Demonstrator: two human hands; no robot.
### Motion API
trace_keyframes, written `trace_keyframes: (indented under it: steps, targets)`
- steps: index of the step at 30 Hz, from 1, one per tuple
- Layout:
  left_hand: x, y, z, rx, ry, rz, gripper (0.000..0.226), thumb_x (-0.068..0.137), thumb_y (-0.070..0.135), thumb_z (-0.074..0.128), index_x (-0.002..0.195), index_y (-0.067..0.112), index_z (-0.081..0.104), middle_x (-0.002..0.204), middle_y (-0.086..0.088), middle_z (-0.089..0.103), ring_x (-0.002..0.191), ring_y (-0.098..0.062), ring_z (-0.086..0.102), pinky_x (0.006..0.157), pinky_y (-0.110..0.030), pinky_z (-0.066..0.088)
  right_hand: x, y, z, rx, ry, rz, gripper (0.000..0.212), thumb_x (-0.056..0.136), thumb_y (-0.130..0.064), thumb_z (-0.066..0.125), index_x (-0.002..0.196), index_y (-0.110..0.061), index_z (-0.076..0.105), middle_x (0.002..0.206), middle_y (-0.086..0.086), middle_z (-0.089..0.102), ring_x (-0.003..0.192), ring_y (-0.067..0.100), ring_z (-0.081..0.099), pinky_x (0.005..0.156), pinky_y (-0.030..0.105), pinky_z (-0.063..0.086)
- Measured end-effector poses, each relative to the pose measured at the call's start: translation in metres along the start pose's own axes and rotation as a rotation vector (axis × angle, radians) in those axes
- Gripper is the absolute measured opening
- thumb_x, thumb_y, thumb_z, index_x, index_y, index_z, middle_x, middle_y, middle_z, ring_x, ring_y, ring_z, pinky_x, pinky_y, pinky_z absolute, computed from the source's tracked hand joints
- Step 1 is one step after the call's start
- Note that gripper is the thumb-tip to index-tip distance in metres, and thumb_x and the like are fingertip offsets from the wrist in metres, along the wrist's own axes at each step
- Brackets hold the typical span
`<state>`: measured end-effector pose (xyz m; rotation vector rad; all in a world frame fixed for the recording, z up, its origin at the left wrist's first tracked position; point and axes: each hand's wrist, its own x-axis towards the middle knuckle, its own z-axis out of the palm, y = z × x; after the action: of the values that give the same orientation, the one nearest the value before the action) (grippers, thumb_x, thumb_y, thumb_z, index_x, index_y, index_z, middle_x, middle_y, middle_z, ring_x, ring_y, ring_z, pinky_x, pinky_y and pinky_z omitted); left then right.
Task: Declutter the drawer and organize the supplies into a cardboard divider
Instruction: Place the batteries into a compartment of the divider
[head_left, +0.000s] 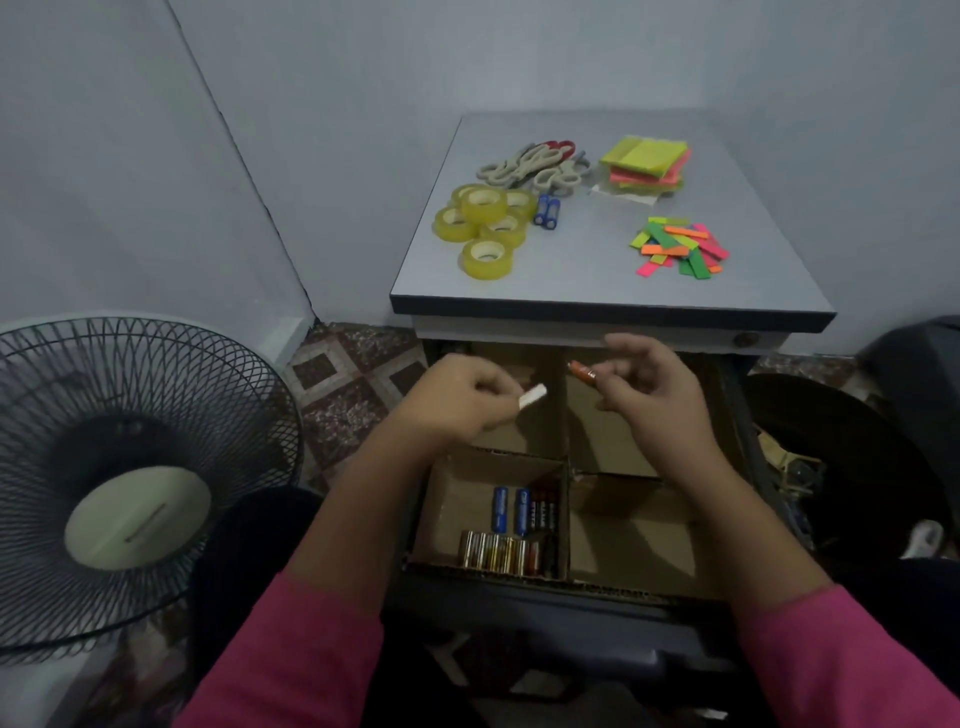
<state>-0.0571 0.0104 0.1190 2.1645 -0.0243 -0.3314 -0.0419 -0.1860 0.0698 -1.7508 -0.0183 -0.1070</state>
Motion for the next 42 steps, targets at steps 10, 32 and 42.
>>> trace_keyframes:
  steps: [10,32,42]
  targets:
    - [0.0,-0.03,0.028,0.696,-0.49,-0.166,0.02,0.089,0.011,0.059,0.107,0.012,0.068,0.108,-0.004,0.066,0.101,-0.019,0.062,0.088,-0.031,0.052,-0.011,0.025,0.006,0.142,-0.087,0.223,0.039,0.084,0.001,0.065,0.116,-0.021,0.057,0.098,0.003,0.071,0.091,0.01,0.068,0.075,0.021,0.055]
    - [0.011,-0.046,0.023,0.592,-0.475,-0.101,0.014,0.089,0.01,0.061,0.099,0.016,0.069,0.103,-0.001,0.067,0.089,-0.01,0.061,0.079,-0.023,0.05,-0.015,0.015,0.005,0.008,-0.454,0.177,0.031,0.077,0.002,0.071,0.102,-0.015,0.065,0.089,0.001,0.075,0.092,0.014,0.07,0.086,0.032,0.055]
    - [0.026,-0.079,0.004,-0.687,0.098,-0.039,0.007,0.091,-0.001,0.057,0.092,0.001,0.064,0.081,-0.012,0.069,0.068,-0.014,0.066,0.059,-0.021,0.055,-0.019,0.003,0.062,-1.076,-1.111,-0.171,0.031,0.084,-0.003,0.063,0.11,-0.021,0.064,0.101,-0.003,0.062,0.083,0.012,0.058,0.067,0.022,0.048]
